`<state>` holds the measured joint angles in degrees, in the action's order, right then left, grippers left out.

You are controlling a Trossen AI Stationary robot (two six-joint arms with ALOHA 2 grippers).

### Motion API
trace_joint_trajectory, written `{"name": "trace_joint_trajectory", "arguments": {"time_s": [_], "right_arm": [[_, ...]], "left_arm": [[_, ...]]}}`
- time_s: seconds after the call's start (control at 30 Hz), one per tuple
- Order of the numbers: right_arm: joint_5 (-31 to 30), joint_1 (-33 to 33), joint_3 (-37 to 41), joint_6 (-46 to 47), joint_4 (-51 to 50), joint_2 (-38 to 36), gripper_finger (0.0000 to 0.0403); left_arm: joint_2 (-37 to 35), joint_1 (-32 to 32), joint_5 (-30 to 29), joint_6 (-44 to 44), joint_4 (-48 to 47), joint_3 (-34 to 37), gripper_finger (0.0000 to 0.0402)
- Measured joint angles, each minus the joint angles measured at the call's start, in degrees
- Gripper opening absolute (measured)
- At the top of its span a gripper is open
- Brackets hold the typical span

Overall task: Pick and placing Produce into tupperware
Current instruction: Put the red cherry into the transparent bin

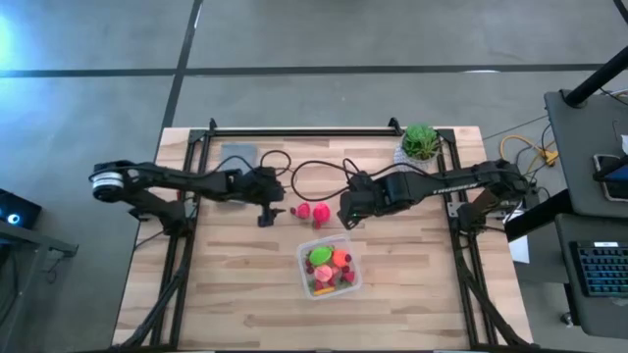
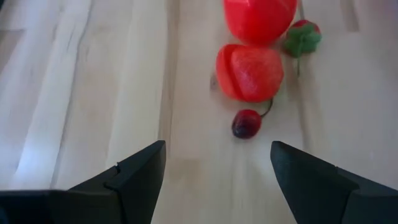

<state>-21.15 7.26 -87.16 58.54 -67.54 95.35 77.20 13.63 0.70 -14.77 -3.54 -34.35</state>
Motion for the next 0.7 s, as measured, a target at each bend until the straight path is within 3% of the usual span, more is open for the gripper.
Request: {"name": "trace_joint_trajectory", "arguments": {"time_s": [0.27,0.7], "right_arm": [[0.1,-0.1,0.8,1.6,0.0,0.0,0.0266],[0.5,-0.1,3.9,5.2,0.0,0.0,0.0262]], "left_arm": [[6.1,-0.4,5.6,-2.3,4.2,-0.7,0.0274],[11.9,-0.8,5.2,-2.2,11.6,-0.8,0.0274]]}}
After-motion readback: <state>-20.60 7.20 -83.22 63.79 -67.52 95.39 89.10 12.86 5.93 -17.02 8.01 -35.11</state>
